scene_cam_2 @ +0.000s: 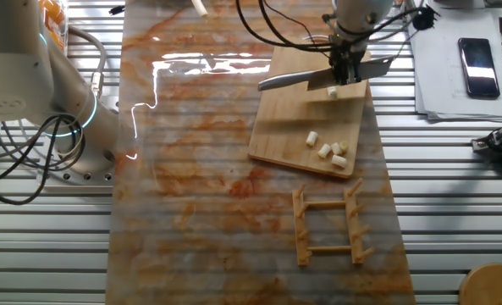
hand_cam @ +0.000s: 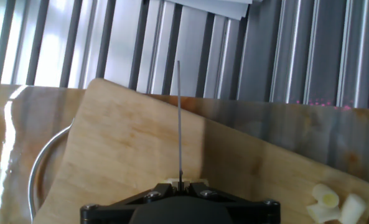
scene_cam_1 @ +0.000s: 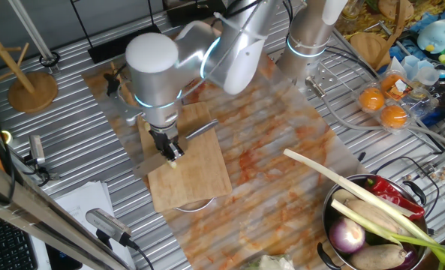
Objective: Chop the scallions
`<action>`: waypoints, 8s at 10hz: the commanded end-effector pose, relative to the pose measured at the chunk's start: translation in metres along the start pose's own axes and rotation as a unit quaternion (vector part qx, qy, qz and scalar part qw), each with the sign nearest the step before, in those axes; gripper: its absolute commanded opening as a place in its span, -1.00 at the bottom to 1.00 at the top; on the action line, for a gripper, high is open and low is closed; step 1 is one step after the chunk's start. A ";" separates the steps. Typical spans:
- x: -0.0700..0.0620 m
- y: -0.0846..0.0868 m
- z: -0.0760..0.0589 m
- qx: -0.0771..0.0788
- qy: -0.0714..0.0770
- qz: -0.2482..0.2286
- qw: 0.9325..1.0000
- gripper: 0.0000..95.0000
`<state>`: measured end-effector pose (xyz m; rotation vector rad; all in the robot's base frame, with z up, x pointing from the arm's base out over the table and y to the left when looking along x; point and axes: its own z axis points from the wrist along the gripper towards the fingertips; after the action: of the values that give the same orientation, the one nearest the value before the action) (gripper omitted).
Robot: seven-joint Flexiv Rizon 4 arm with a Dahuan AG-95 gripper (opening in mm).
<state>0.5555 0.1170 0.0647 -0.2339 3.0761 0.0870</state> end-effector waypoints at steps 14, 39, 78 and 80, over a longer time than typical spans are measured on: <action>-0.001 0.002 -0.001 -0.017 0.015 0.010 1.000 -1.00; 0.010 -0.004 0.020 -0.038 0.023 0.002 0.999 -1.00; 0.039 0.010 0.099 0.010 -0.003 -0.105 0.994 -1.00; 0.037 0.009 0.104 0.012 -0.005 -0.103 0.995 -1.00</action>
<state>0.5224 0.1266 0.0409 -0.5490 3.0265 0.0481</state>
